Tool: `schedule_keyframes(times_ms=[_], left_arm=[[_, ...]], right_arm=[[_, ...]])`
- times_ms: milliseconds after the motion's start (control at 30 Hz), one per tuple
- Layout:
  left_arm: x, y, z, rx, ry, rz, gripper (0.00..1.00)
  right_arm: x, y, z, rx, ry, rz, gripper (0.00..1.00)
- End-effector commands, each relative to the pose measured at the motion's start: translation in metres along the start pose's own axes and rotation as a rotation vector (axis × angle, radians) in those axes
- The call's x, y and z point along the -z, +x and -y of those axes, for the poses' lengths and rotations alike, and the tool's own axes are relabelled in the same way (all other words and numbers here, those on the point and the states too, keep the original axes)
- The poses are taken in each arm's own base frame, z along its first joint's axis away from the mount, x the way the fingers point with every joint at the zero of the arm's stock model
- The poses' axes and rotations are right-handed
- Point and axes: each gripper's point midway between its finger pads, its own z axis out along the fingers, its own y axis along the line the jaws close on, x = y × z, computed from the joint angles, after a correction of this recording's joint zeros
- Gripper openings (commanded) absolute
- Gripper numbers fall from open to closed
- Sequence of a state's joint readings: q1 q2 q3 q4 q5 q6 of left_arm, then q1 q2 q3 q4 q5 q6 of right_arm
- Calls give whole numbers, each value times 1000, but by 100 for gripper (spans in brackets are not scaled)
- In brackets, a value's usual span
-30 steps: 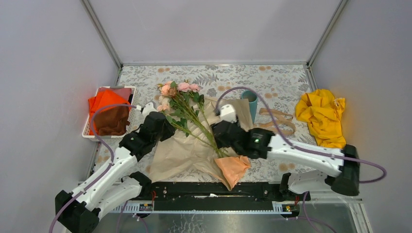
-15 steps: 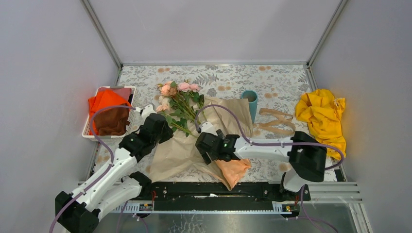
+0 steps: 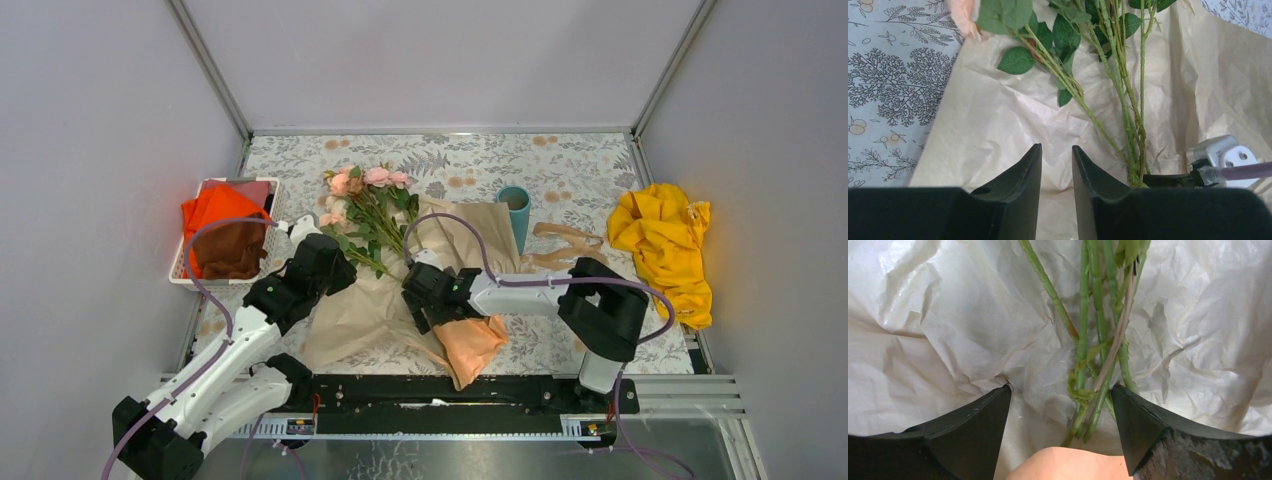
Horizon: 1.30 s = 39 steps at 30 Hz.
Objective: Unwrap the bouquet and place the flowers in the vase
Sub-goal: Unfold the wrapping paper at the center of the board.
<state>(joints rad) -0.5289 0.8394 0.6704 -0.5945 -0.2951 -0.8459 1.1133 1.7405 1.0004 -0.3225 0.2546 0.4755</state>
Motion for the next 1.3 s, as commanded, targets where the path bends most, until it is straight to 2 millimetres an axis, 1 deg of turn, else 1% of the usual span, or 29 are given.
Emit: schedule_keyframes(times_ms=[0, 100, 167, 300, 467, 533, 600, 700, 767, 800, 867, 900, 1033, 1067, 1133, 1200, 1267], left_arm=[[-1, -4, 0, -1, 9, 14, 35], [3, -9, -2, 1, -8, 28, 35], [7, -14, -3, 0, -16, 44, 35], [15, -23, -3, 0, -18, 75, 36], [16, -24, -5, 2, -24, 78, 37], [15, -23, -5, 0, -26, 73, 37], [14, -23, -6, -2, -30, 72, 37], [14, -26, -2, 1, -20, 76, 37], [14, -31, 4, -1, -6, 82, 38], [13, -34, 7, -1, 0, 85, 38], [14, -43, 16, 2, 16, 95, 39], [14, -47, 20, 2, 21, 98, 39], [11, -61, 31, 11, 30, 116, 39], [10, -64, 33, 13, 31, 120, 39], [5, -66, 35, 21, 36, 114, 39], [-5, -63, 37, 41, 61, 87, 40], [-18, -54, 36, 72, 89, 36, 39]], right_arm=[[-28, 13, -3, 24, -7, -89, 81], [-39, 3, -4, 25, -4, -102, 81], [-47, -8, -7, 23, -10, -101, 81], [-69, -27, -2, 19, 11, -119, 80], [-89, -65, -1, 8, 3, -106, 80], [-95, -82, -1, 10, 4, -97, 80], [-99, -93, -2, 13, 3, -94, 80], [-99, -104, -3, 19, 1, -79, 79], [-90, -112, -4, 15, -8, -52, 79], [-81, -116, -3, 10, -10, -34, 78], [-58, -128, -2, -4, -20, 15, 78], [-43, -134, -1, -15, -25, 50, 78], [8, -144, 4, -44, -73, 163, 79], [18, -144, 3, -47, -97, 184, 79], [32, -139, 0, -51, -147, 203, 78], [39, -130, -9, -47, -213, 208, 77], [36, -118, -20, -27, -261, 186, 75]])
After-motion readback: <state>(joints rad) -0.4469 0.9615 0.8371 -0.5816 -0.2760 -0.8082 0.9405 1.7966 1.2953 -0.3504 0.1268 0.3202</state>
